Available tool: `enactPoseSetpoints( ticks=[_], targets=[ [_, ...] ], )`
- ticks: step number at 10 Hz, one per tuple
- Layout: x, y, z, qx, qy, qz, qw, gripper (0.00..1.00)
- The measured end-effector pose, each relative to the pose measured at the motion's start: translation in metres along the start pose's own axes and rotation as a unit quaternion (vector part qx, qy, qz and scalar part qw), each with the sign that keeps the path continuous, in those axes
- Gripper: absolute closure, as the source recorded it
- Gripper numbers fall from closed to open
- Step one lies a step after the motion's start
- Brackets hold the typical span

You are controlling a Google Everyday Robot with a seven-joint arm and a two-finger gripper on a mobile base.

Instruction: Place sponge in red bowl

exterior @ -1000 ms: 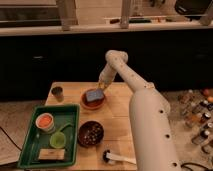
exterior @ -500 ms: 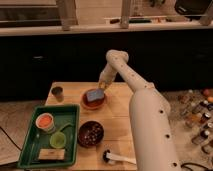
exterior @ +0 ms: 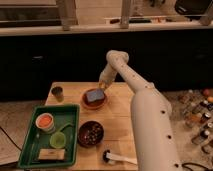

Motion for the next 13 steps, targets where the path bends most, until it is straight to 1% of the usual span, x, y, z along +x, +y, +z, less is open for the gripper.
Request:
enactPoseSetpoints(
  ticks=[2,3,4,8,13],
  targets=[
    [-0.001,-0.002,-0.001,0.003,0.000,-0.002,1.0000,0.25],
    [-0.002,-0.002,-0.001,0.003,-0.001,-0.004,1.0000,0.21],
    [-0.002,-0.004,-0.002,0.004,-0.001,-0.005,1.0000,0.20],
    [-0.004,-0.007,-0.004,0.004,0.000,-0.012,0.9999,0.20],
    [-0.007,-0.015,-0.014,0.004,0.006,-0.026,0.9996,0.20]
  ],
)
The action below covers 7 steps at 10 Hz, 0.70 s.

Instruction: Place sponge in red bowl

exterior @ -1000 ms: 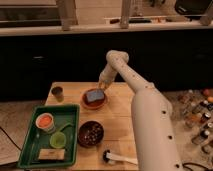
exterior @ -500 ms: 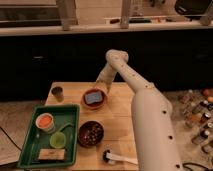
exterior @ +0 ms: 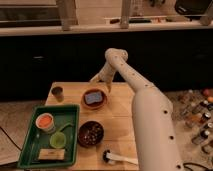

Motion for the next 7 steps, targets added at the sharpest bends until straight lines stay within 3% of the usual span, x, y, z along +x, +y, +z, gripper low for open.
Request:
enactPoseSetpoints(
  ticks=[7],
  targets=[
    [-0.0029,-0.0012,-0.0049,-0.006,0.002,-0.013,0.9999,0.20]
  ],
)
